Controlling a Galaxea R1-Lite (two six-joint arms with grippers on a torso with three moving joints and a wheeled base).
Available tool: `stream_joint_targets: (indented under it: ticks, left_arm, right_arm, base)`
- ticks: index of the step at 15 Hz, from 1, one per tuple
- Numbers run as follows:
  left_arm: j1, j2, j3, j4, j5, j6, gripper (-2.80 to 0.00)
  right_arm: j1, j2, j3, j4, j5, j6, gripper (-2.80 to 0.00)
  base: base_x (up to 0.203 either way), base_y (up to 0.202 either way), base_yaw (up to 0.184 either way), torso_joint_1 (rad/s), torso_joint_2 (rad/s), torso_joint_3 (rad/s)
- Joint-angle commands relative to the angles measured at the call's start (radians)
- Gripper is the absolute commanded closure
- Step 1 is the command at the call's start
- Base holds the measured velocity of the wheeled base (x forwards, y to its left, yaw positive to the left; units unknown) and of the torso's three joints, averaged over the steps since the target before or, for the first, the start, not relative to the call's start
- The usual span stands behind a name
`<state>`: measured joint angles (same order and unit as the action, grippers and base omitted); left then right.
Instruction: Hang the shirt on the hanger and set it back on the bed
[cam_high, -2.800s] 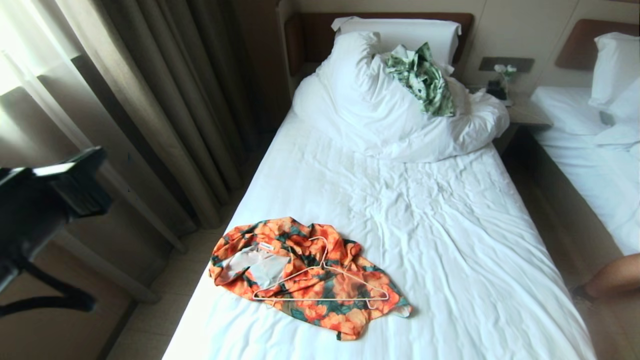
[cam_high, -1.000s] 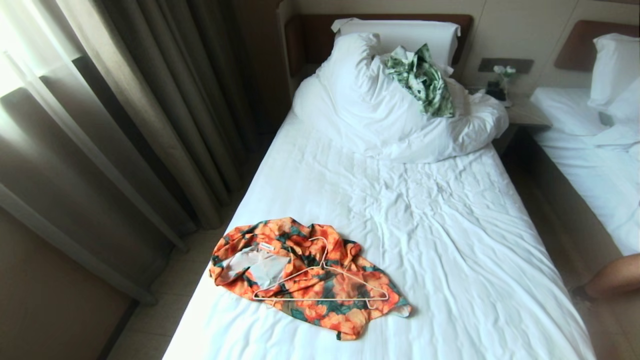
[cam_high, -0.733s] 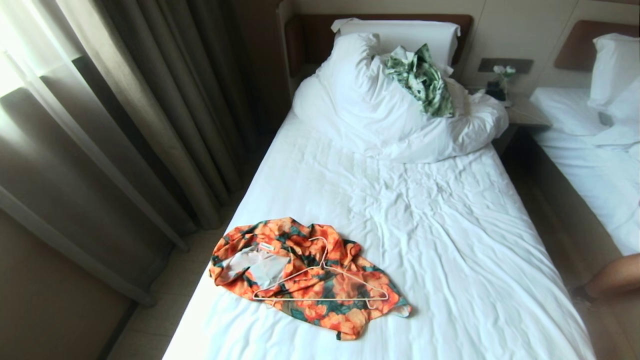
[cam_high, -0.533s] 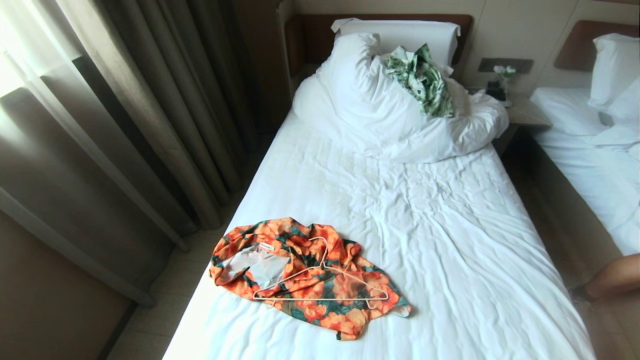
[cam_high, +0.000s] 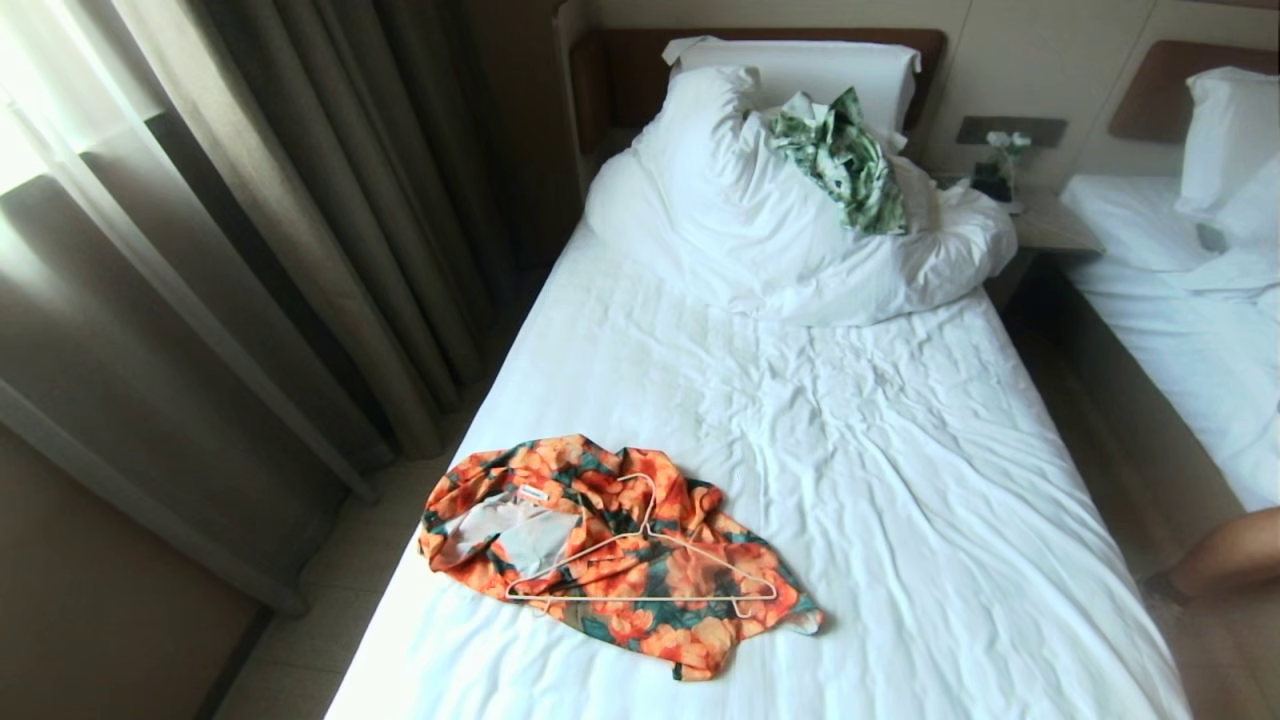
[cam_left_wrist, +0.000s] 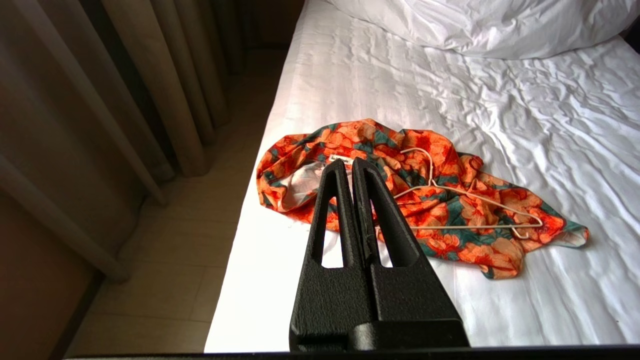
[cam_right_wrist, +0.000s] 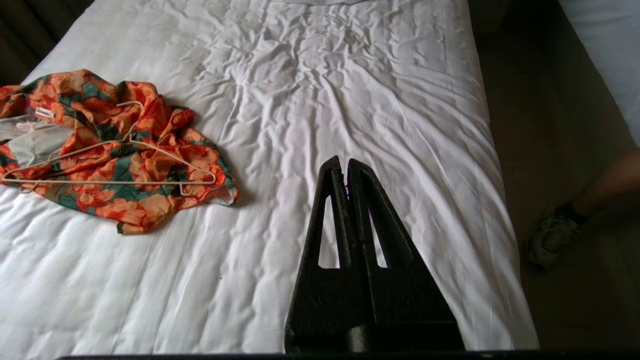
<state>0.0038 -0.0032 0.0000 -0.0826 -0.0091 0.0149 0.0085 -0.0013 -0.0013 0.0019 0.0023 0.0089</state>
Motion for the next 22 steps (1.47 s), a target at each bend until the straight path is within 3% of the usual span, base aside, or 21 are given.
stream_joint_targets:
  ticks: [1,22]
  left_arm:
    - [0.001,0.003,0.038,0.0,-0.002,0.0,0.0]
    - [0.0,0.003,0.038,-0.001,0.0,-0.001,0.0]
  right_arm:
    - [0.001,0.001,0.001,0.0,0.001,0.0,0.0]
    - [0.001,0.001,0.001,0.0,0.002,-0.001,0.0]
  base:
    - [0.0,0.0,0.0,0.0,0.0,0.0]
    - [0.0,0.0,0.0,0.0,0.0,0.0]
